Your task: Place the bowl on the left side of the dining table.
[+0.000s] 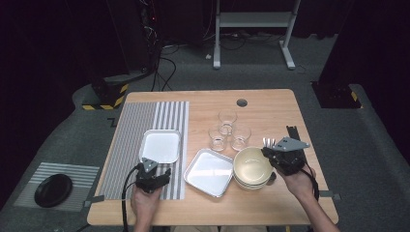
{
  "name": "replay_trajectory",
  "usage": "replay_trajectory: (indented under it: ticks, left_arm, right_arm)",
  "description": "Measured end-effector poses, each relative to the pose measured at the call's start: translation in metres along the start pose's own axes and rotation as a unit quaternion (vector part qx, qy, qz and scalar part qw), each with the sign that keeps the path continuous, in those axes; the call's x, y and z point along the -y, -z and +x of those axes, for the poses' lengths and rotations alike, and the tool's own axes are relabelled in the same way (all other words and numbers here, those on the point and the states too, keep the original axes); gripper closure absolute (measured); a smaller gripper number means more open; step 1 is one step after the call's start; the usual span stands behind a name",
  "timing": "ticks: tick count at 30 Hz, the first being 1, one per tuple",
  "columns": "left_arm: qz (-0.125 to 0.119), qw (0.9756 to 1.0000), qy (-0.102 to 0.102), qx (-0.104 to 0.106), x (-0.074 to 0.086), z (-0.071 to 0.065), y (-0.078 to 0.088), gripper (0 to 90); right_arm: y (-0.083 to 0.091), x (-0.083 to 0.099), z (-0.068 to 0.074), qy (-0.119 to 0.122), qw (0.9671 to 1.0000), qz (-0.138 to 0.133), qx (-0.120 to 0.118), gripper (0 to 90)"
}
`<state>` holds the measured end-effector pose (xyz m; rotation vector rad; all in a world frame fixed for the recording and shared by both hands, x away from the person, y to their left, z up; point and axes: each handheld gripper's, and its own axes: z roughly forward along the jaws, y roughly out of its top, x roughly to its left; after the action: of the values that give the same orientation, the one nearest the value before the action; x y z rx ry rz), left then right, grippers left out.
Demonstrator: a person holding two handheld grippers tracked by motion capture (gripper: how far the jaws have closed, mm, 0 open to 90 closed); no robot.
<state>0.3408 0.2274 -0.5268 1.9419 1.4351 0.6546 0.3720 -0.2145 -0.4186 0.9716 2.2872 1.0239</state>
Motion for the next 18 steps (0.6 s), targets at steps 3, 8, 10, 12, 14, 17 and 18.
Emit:
replay_trajectory:
  ticks: [3,8,10,12,14,17,18]
  left_arm:
    - [-0.002,1.0,-0.001,-0.001,0.0,0.0001,-0.0002,32.6]
    - [0.0,1.0,-0.001,0.0,-0.0001,0.0002,0.0001,32.6]
    - [-0.001,1.0,0.0,-0.001,0.0,0.0,-0.0002,32.6]
    - [0.001,1.0,0.0,0.001,0.0,0.0001,0.0,32.6]
    - [-0.001,1.0,-0.004,-0.001,-0.0002,0.0005,0.0001,32.6]
    - [0.001,1.0,-0.001,0.0,0.0,0.0002,0.0002,32.6]
    - [-0.001,1.0,-0.002,0.0,-0.0001,0.0002,-0.0001,32.6]
  right_arm:
    - [-0.0001,-0.0002,-0.0017,0.002,1.0,-0.001,-0.003,85.5]
    - [-0.0003,-0.0007,-0.0041,-0.012,0.9998,0.001,-0.013,85.0]
    - [-0.0004,-0.0009,-0.0045,-0.017,0.9998,0.002,-0.014,84.8]
    - [-0.0007,-0.0011,-0.0053,-0.02,0.9996,0.003,-0.017,84.6]
    - [-0.0016,-0.0011,-0.0054,-0.028,0.9994,0.003,-0.02,83.7]
    - [-0.0046,-0.0011,-0.0052,-0.024,0.9995,0.01,-0.021,81.2]
    - [-0.0055,-0.0011,-0.0044,-0.026,0.9993,0.014,-0.021,81.2]
